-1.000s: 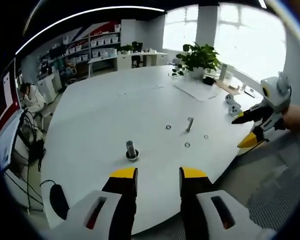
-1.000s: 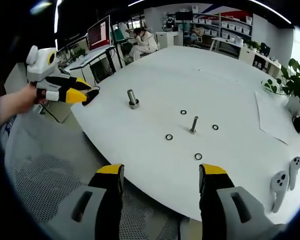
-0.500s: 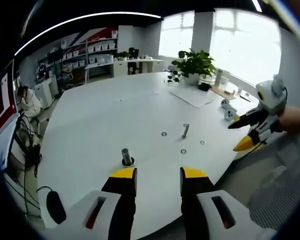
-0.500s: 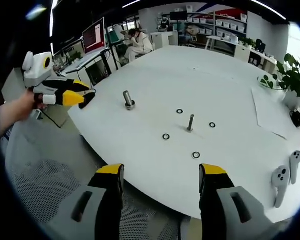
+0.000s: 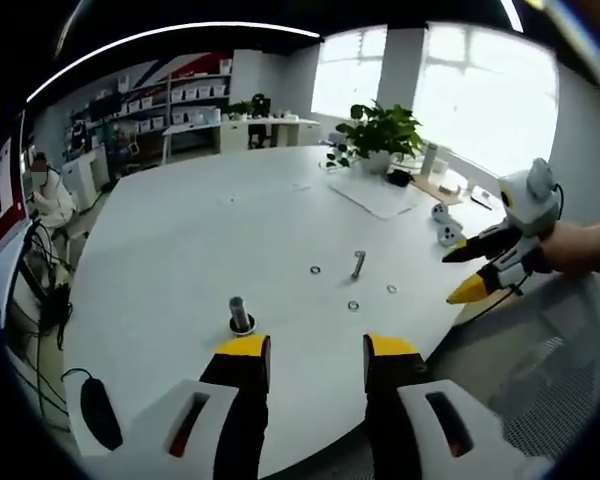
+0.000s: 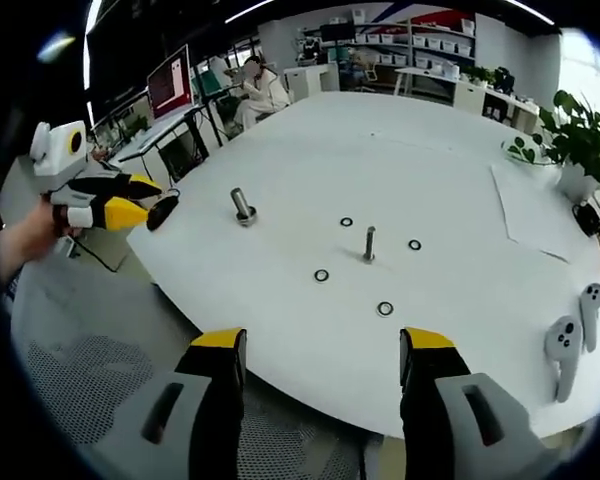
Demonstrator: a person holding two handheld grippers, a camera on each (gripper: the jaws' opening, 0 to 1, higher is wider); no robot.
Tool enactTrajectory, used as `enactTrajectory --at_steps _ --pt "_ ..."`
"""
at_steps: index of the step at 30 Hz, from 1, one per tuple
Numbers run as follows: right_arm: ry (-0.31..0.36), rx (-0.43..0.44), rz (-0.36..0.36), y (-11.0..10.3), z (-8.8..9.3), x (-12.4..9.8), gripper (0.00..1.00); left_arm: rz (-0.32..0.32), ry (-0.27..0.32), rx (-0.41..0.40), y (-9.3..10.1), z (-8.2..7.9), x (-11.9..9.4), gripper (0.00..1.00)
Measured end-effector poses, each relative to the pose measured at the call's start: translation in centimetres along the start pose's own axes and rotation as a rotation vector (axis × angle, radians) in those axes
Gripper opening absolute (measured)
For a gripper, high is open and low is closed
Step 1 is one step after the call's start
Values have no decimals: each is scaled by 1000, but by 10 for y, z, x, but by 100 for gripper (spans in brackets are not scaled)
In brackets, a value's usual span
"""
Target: Place the washer onto the threaded stud by aligning its center hole with the stud, sliding it down to the base, and recovering from edge contact or off-axis alignment until the washer reaches the visible bottom stop.
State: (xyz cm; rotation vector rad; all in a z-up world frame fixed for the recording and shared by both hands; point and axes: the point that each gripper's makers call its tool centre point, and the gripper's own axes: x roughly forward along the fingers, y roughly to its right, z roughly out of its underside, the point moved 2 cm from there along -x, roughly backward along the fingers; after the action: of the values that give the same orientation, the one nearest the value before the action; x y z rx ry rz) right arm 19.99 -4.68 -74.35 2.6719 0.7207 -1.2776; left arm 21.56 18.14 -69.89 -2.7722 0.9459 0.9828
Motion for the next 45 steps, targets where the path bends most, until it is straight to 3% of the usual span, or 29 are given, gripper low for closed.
enactTrajectory --at_steps 7,16,20,24,32,45 --pt "-3 -2 42 9 0 0 64 19 -8 29 7 0 1 36" --pt "-18 -14 38 7 3 3 64 24 -18 28 8 4 1 39" --pt "-24 -60 33 3 2 3 64 20 -35 22 7 7 1 39" --pt "-24 -75 23 0 2 3 64 -15 -63 120 8 11 3 40" --pt "-15 -42 8 1 1 4 65 -8 -71 98 8 13 4 41" --pt "-49 -74 21 1 7 7 65 12 -58 81 12 12 4 43"
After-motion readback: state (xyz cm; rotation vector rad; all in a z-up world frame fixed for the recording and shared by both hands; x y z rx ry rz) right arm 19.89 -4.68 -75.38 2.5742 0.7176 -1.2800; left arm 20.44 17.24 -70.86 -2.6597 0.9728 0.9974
